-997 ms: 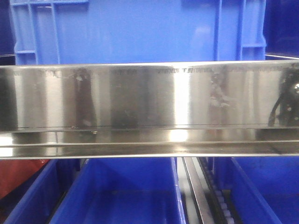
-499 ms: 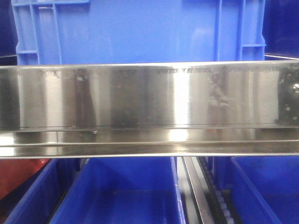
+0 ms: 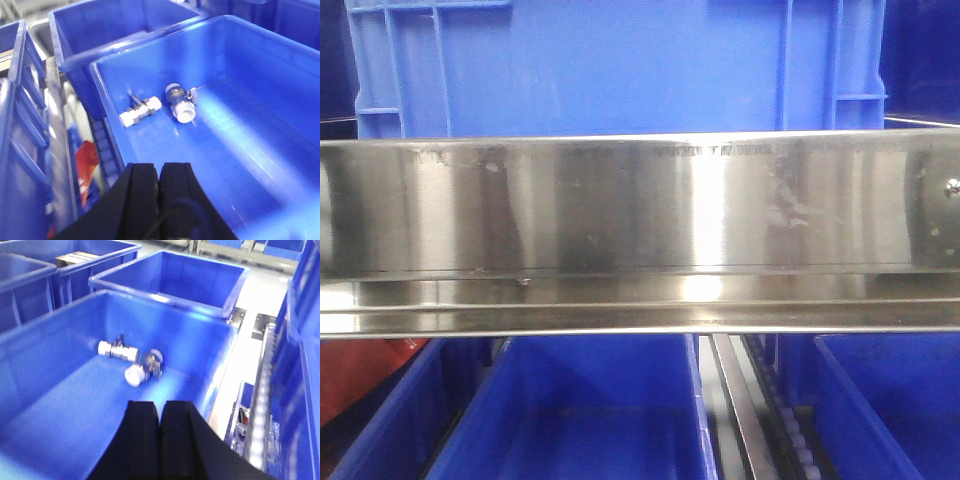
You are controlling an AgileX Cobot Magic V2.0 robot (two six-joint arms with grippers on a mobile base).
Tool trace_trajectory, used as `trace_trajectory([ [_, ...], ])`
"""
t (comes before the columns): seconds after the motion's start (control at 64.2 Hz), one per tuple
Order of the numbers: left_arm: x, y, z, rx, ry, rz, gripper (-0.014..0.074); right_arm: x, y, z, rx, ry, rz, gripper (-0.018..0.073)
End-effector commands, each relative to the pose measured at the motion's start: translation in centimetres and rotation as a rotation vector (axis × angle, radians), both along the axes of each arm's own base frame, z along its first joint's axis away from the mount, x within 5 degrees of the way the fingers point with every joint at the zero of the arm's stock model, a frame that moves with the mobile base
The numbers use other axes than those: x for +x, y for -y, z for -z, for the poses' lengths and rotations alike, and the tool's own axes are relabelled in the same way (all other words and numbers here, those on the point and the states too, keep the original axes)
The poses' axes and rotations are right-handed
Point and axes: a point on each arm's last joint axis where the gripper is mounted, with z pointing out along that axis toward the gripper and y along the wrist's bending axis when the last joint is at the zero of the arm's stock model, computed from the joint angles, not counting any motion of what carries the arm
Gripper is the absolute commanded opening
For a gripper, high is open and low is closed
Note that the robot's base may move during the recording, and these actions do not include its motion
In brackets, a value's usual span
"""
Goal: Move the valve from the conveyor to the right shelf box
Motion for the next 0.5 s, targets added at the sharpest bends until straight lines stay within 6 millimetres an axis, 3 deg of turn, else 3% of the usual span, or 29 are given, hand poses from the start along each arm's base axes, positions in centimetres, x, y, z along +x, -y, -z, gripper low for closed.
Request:
trace_trajectory([
  [0.0, -2.1, -0.7, 1.1, -0.063, 0.093, 0.017, -0.0111, -1.9, 1.1, 1.2, 0.027, 0.071, 0.018, -0.0155],
  [0.312, -8.7, -2.9, 8.5, -0.182, 0.248, 0.077, -0.0111, -7.7, 3.7, 9.4, 0.059, 0.130, 0.036, -0.0155],
  [0.483, -10.5, -3.5, 12.3, -0.217, 0.242, 0.086, -0.0111, -9.7, 4.6, 13.5, 0.062, 0.134, 0.041, -0.0155],
])
